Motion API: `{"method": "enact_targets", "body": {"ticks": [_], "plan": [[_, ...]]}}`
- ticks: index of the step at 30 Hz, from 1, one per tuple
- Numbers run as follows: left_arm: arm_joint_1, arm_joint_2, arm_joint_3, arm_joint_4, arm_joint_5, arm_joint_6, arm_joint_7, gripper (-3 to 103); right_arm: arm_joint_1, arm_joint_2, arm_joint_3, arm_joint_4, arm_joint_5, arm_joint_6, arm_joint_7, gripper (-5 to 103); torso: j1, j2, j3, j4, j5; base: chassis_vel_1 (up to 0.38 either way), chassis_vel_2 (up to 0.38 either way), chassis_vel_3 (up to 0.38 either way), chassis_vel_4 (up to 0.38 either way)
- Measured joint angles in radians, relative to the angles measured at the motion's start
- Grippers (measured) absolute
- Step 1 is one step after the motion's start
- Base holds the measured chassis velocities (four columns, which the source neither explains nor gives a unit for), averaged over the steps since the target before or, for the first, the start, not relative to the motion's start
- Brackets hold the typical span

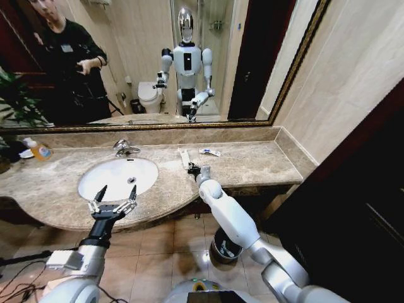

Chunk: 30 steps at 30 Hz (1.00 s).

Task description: Pick up the trash from the sink and place it in the trash bin.

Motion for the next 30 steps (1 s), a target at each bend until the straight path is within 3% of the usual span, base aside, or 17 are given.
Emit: {"method": "enact_targets", "body": {"ticks": [17,24,30], "plan": [[0.000,0.000,0.000,0.000,0.000,0.000,0.000,100,-0.103,-0.130,0.029,0.224,-0.043,0.037,0.011,0,0.000,0.000,0.000,-0.0001,0.0001,0.000,0.000,0.000,0.000],[0.000,0.000,0.000,0.000,0.000,0.000,0.000,100,-0.253,-0.217,0.103,0.356,-0.087,0.071,-0.099,0,0.000,0.000,0.000,0.0000,0.0002,0.000,0.000,0.000,0.000],[0.000,0.000,0.000,0.000,0.000,0.000,0.000,100,-0.370,-0.282,0.161,0.462,-0.104,0.088,-0.124,0,0.000,0.000,0.000,0.0000,0.0002,0.000,0.000,0.000,0.000]]}}
